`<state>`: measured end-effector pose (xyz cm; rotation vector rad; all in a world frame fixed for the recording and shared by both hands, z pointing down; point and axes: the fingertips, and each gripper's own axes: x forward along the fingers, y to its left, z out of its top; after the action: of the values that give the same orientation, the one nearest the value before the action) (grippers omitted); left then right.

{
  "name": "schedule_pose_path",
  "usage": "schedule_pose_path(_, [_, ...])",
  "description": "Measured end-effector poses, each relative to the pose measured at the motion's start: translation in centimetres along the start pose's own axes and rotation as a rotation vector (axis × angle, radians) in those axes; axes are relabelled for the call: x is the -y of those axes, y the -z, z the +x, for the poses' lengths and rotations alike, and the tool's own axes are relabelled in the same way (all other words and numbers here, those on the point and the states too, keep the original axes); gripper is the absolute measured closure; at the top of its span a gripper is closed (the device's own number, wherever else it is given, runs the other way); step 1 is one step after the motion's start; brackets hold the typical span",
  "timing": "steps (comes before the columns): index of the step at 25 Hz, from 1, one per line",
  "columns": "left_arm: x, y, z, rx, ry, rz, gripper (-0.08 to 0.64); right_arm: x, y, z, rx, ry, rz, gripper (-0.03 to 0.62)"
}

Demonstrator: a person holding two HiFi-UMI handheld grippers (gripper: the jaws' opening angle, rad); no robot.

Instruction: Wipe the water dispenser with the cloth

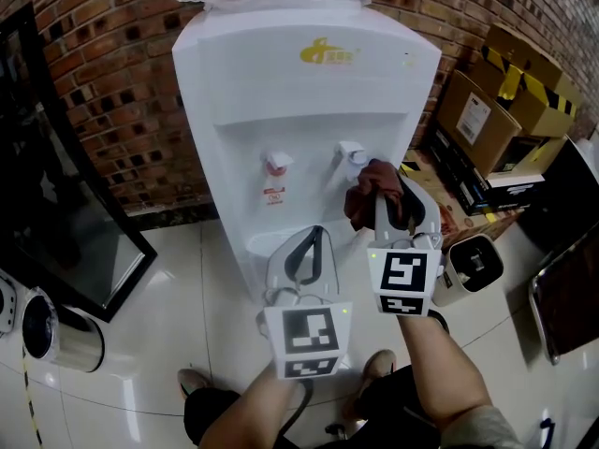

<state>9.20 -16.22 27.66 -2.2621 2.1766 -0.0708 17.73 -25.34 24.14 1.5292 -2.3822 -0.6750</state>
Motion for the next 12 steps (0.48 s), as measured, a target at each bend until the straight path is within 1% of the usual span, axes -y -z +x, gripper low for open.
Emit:
schedule_pose_path(7, [1.3,0.5,0.8,-0.009,0.018,0.007,0.560,1.7,0.6,-0.1,0.008,0.033,0.013,0.499])
schedule_pose_path(12, [1.9,1.0,1.3,-0.016,0.030,0.015,0.560,3.1,1.5,0.2,-0.011,0.053,0.019,0.499])
